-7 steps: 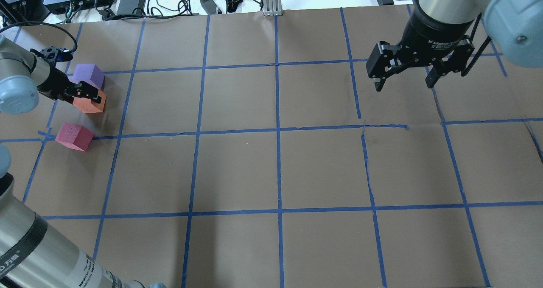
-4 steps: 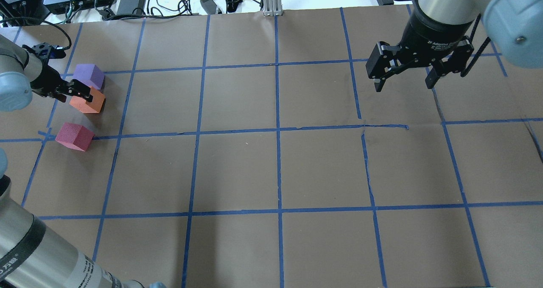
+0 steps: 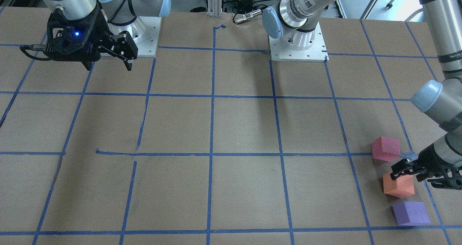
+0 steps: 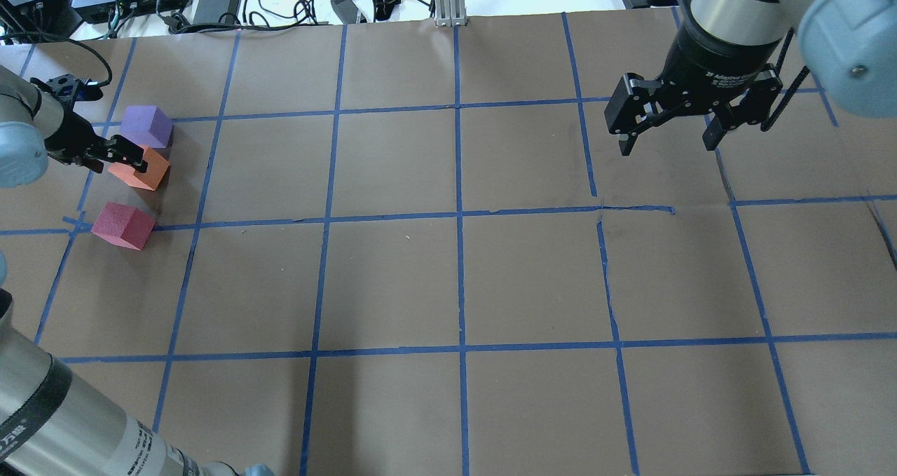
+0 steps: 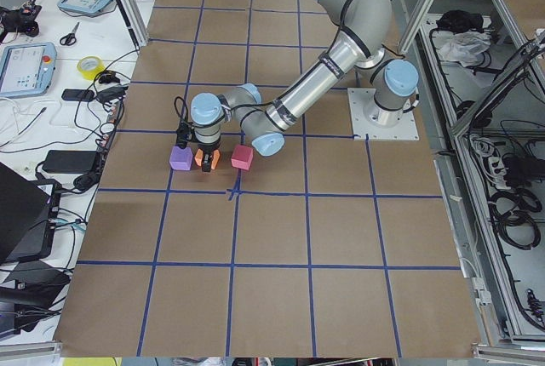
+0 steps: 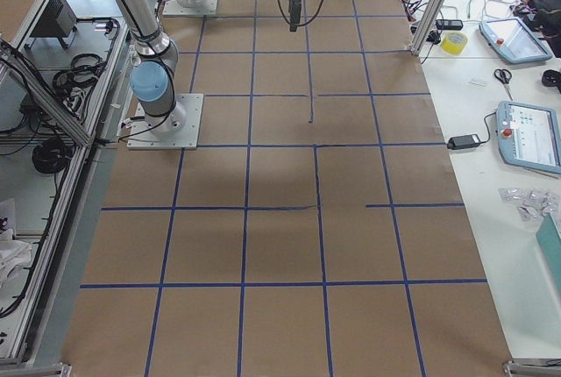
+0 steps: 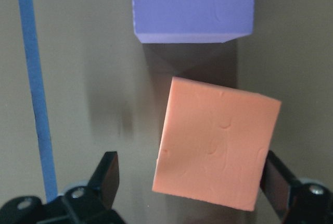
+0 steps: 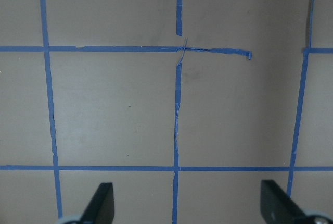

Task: Arrange blocks in a line
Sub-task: 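Open the left gripper and raise it away from the cubes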

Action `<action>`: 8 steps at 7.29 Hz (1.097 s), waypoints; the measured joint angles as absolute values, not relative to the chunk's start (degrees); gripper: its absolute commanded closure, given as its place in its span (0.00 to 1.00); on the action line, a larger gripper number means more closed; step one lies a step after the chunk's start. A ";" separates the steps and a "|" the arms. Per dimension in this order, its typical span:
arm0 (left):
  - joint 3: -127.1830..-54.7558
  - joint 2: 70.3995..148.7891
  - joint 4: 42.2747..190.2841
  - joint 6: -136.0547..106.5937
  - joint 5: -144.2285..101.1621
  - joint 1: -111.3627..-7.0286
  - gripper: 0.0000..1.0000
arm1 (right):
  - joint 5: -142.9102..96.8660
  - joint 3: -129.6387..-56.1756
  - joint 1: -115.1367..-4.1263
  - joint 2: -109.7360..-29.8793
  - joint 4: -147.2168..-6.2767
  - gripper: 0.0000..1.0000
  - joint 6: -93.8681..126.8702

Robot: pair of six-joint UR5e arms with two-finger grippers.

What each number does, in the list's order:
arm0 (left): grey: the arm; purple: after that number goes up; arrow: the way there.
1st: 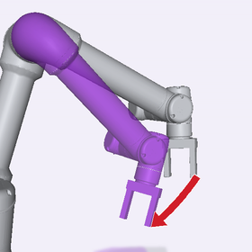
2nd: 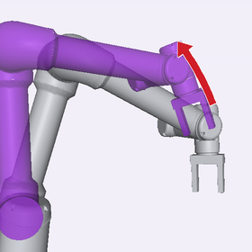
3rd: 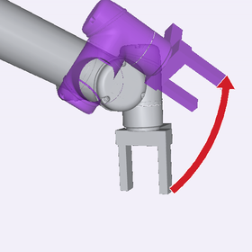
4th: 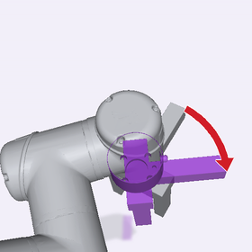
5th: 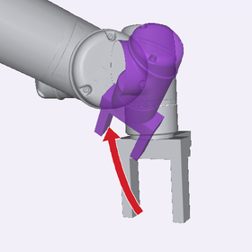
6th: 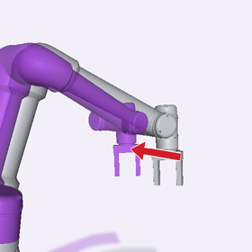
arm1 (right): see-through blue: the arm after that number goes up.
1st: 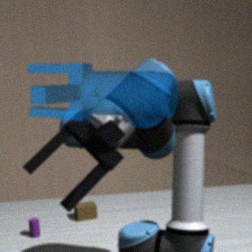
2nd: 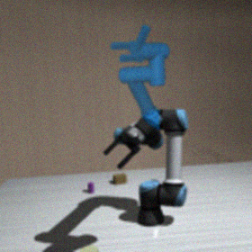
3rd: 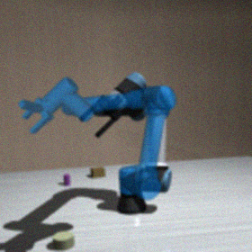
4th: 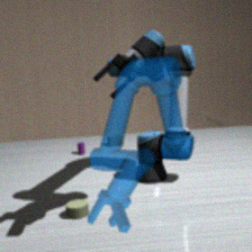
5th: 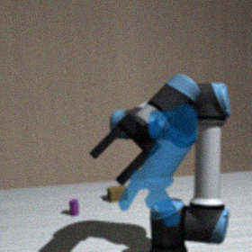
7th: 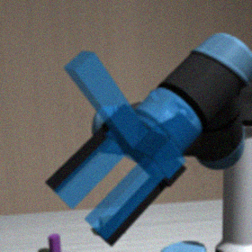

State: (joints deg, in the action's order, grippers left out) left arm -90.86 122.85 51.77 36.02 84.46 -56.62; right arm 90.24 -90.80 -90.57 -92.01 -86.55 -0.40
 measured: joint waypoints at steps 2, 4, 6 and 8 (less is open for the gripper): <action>-90.37 121.20 53.29 35.68 84.52 -56.98 0.06 | 90.26 -91.07 -90.56 -92.02 -86.50 0.00 -0.38; -89.96 114.10 63.92 35.45 84.45 -57.82 0.06 | 90.26 -91.20 -90.51 -92.06 -86.49 0.00 -0.43; -90.01 101.51 76.29 35.21 84.08 -58.98 0.06 | 90.21 -91.22 -90.51 -92.05 -86.62 0.00 -0.40; -90.41 91.99 85.88 28.90 84.52 -64.81 0.03 | 90.18 -91.23 -90.55 -92.02 -86.73 0.00 -0.43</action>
State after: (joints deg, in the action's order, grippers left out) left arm -90.41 91.99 85.88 28.90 84.52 -64.81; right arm 90.18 -91.23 -90.55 -92.02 -86.73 -0.43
